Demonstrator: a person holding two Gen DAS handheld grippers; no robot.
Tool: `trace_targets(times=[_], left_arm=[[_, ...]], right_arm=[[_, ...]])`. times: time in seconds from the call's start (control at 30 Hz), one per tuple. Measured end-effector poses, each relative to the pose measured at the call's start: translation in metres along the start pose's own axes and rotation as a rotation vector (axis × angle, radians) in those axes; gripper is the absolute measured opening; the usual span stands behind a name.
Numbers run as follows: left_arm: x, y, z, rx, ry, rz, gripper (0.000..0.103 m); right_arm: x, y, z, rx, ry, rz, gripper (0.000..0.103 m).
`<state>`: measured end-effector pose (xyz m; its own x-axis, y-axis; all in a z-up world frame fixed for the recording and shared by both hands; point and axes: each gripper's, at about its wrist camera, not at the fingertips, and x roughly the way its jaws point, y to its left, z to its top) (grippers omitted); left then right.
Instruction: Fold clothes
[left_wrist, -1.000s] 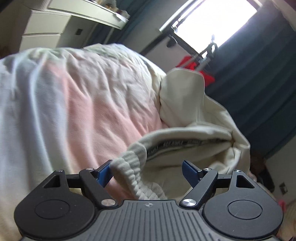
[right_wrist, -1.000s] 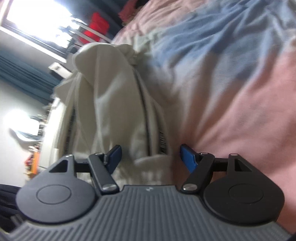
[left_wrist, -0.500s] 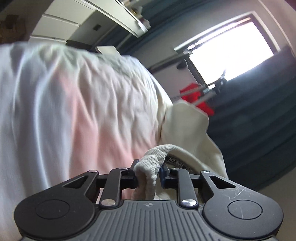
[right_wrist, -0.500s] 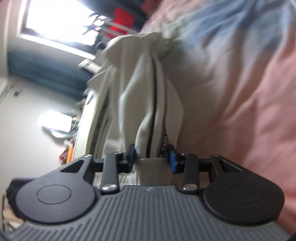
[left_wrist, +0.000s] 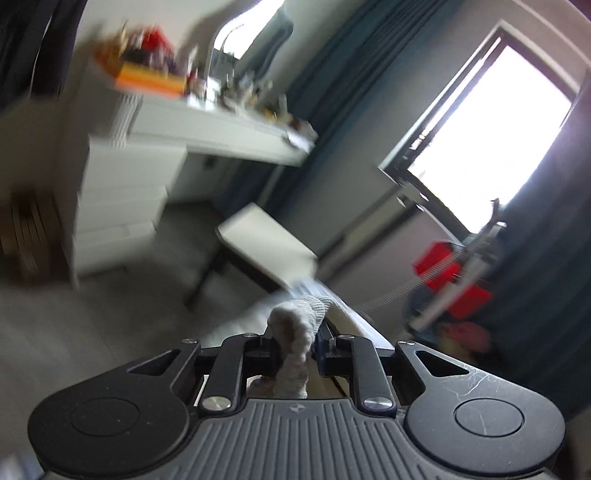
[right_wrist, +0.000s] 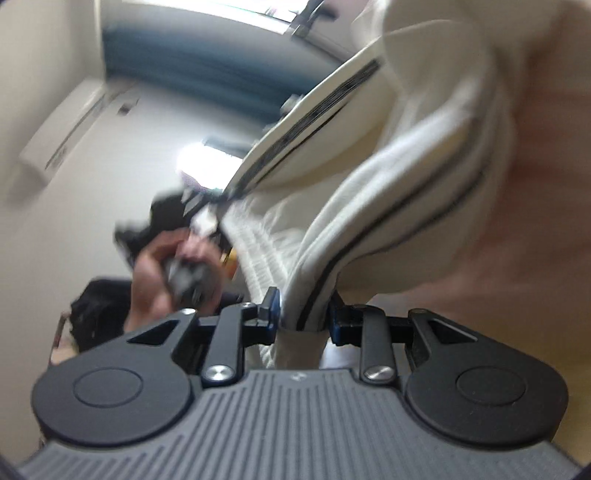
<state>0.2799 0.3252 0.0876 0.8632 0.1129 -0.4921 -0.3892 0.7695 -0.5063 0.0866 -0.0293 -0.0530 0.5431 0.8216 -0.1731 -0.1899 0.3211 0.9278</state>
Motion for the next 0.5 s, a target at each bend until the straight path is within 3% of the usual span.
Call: trace_targets(times=[0.1,0.23,0.33,0.43,0.5], left_arm=[[0.039,0.012,0.026,0.042,0.003,0.049,0.019],[0.097,0.033,0.025,0.095,0.069,0.088,0.02],[0.133,0.052,0.012,0.154,0.126,0.093,0.021],[0.153,0.074,-0.003,0.12,0.196,0.081,0.024],[0.157,0.083,-0.008,0.101,0.213,0.084,0.032]], right_arm=[[0.071,0.01,-0.01,-0.012,0.071,0.024,0.029],[0.135,0.005,-0.024,-0.021,0.183,-0.054,0.029],[0.154,-0.007,-0.02,0.002,0.253,-0.095,0.029],[0.16,-0.018,-0.014,0.049,0.309,-0.102,0.03],[0.161,-0.018,-0.009,0.059,0.342,-0.102,0.031]])
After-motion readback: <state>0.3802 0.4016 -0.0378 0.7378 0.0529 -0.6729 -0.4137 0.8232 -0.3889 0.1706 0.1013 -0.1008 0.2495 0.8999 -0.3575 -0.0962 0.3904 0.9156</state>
